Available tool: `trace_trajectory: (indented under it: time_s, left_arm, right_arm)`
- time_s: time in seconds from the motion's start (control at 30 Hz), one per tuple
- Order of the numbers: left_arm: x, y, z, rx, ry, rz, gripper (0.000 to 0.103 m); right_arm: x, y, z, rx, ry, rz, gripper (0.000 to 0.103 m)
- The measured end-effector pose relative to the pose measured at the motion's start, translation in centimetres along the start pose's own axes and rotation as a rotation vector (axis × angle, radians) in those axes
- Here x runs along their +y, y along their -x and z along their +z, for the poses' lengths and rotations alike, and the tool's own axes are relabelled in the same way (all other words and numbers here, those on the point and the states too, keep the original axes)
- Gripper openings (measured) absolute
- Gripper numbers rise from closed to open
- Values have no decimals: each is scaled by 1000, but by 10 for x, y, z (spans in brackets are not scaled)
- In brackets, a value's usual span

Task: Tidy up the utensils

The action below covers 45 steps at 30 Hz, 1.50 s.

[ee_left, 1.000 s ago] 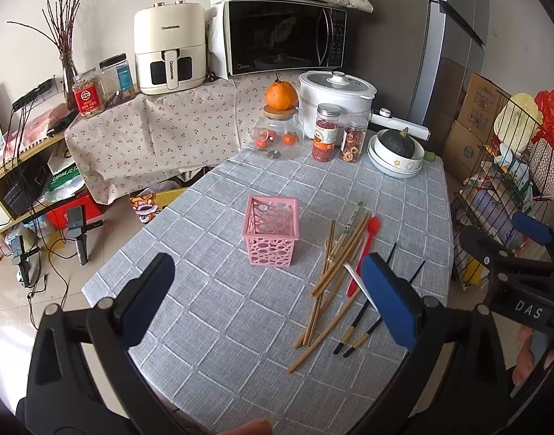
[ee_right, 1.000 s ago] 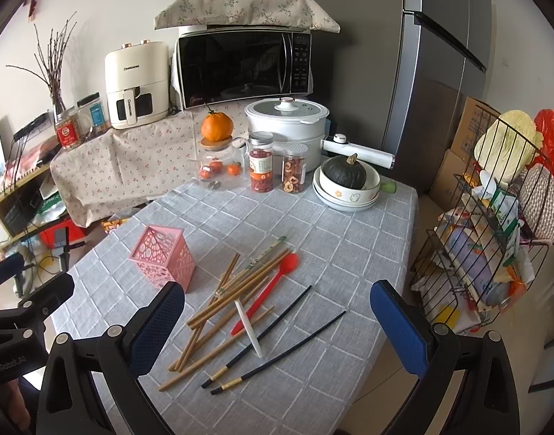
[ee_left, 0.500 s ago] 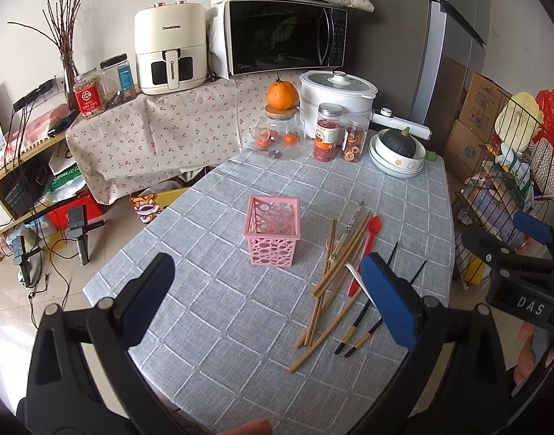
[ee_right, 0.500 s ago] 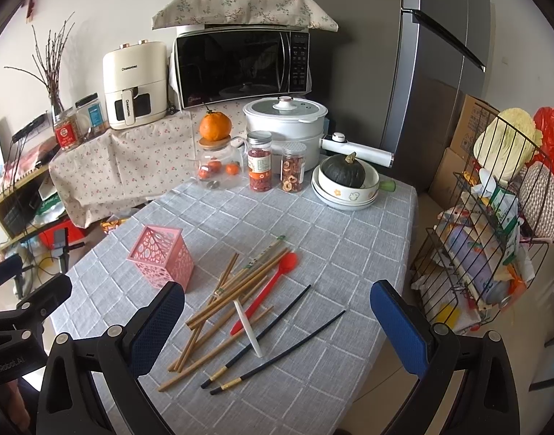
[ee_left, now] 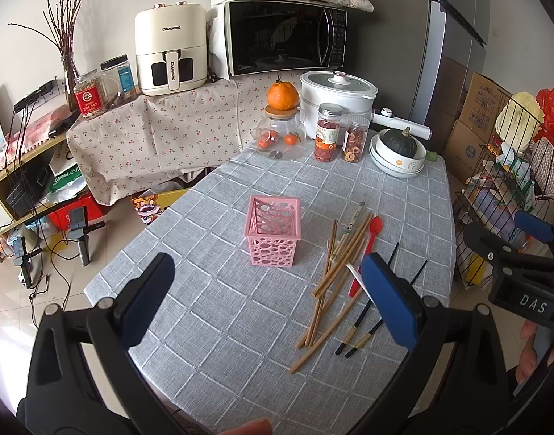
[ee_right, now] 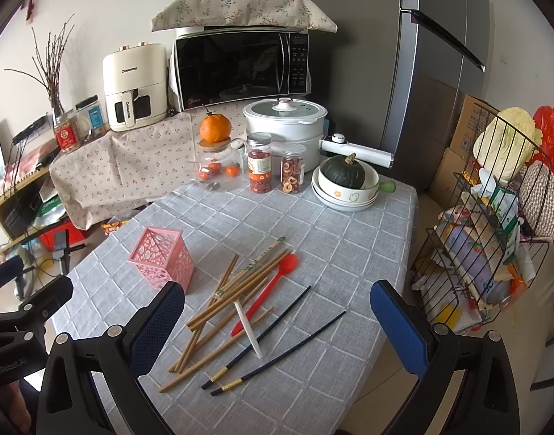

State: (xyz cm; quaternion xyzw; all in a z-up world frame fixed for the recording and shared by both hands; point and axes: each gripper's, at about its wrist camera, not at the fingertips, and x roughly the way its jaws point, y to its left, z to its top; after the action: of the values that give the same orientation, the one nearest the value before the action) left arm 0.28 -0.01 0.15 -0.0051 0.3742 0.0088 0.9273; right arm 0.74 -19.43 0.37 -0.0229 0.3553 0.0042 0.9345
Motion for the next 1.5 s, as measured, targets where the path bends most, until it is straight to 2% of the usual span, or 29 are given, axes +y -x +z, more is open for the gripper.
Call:
trace_trajectory:
  time_s: [1.37, 1.5]
  left_arm:
    - [6, -1, 0, -3, 0, -1, 102]
    - [10, -5, 2, -10, 1, 7, 102]
  right_arm:
    - [-2, -1, 2, 6, -2, 5, 103]
    - [-2, -2, 3, 15, -8, -14, 103]
